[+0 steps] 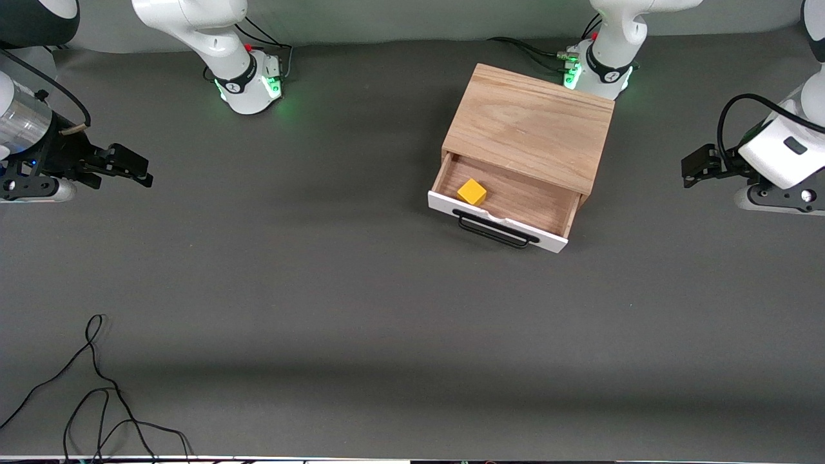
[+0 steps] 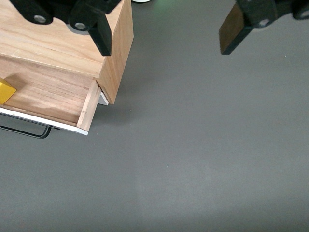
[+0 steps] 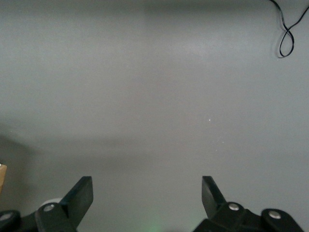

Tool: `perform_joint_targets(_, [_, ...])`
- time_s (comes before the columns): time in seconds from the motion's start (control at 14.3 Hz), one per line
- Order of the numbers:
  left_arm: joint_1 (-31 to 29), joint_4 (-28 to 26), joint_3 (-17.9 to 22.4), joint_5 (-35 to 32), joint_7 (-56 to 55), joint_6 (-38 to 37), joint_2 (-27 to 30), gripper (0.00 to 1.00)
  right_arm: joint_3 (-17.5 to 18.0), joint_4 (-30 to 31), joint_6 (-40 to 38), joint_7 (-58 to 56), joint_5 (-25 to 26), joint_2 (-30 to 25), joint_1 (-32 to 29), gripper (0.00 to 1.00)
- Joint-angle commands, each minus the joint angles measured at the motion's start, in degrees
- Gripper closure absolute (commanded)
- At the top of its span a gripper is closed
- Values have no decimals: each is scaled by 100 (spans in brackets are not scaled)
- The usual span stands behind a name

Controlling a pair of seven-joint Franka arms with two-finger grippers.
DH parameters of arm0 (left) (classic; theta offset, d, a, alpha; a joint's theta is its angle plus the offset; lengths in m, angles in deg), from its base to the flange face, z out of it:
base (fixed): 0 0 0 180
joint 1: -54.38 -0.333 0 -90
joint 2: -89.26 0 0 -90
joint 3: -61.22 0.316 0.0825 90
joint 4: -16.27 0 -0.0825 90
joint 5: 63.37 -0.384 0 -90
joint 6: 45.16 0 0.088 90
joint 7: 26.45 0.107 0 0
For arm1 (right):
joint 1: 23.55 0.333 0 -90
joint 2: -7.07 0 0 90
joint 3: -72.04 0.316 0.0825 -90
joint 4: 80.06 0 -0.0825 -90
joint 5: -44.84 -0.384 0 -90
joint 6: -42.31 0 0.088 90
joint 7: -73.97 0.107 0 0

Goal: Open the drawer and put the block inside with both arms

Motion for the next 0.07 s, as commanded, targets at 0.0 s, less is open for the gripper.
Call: perform_joint_targets(0.0, [31,-55,-6,44,4,32,71,1,-7,-49,-77,-234,76,-45,-96,0])
